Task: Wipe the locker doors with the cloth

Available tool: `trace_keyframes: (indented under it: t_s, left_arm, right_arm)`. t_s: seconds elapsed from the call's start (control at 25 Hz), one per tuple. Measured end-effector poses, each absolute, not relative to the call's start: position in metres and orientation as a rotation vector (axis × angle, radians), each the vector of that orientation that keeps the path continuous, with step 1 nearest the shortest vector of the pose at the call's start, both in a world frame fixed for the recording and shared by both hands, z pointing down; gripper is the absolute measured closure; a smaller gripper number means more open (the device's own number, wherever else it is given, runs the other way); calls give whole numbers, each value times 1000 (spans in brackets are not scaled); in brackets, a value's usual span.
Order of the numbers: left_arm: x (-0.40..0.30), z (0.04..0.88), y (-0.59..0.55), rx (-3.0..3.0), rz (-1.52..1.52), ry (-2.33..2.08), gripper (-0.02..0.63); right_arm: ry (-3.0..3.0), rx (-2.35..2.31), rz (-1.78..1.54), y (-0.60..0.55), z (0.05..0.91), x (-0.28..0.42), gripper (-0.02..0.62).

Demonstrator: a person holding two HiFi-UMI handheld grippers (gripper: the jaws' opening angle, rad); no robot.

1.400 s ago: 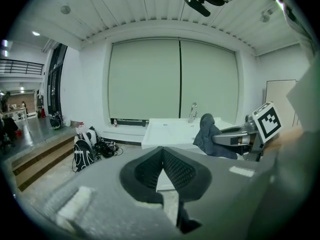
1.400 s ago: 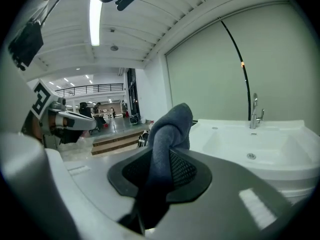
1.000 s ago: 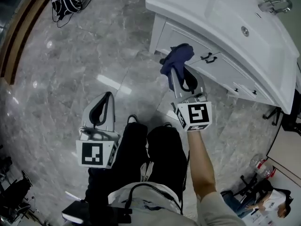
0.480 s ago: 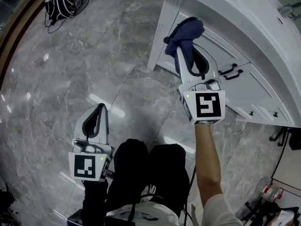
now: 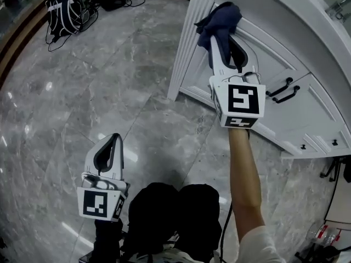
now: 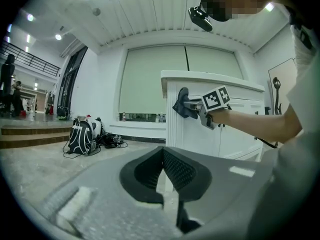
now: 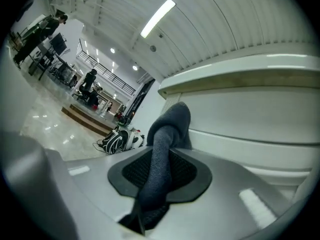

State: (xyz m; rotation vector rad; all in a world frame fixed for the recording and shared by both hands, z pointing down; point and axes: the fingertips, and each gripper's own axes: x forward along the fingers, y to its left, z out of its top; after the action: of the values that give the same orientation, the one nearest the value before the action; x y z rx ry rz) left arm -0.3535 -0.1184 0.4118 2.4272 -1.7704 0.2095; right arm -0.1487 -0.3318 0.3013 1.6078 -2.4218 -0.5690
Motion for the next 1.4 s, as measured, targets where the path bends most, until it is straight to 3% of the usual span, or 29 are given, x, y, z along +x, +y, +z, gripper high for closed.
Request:
trace_keyframes:
  t_s: [0.44, 1.4]
  left_arm:
    - [-366, 431, -106, 2425, 203, -1803, 604]
    - [-374, 442, -106, 2403, 250, -1840, 604]
  right_arm:
    - [-2319, 1654, -550, -352, 343, -150, 509]
    - [-2220, 1454, -145, -348, 569, -155, 509]
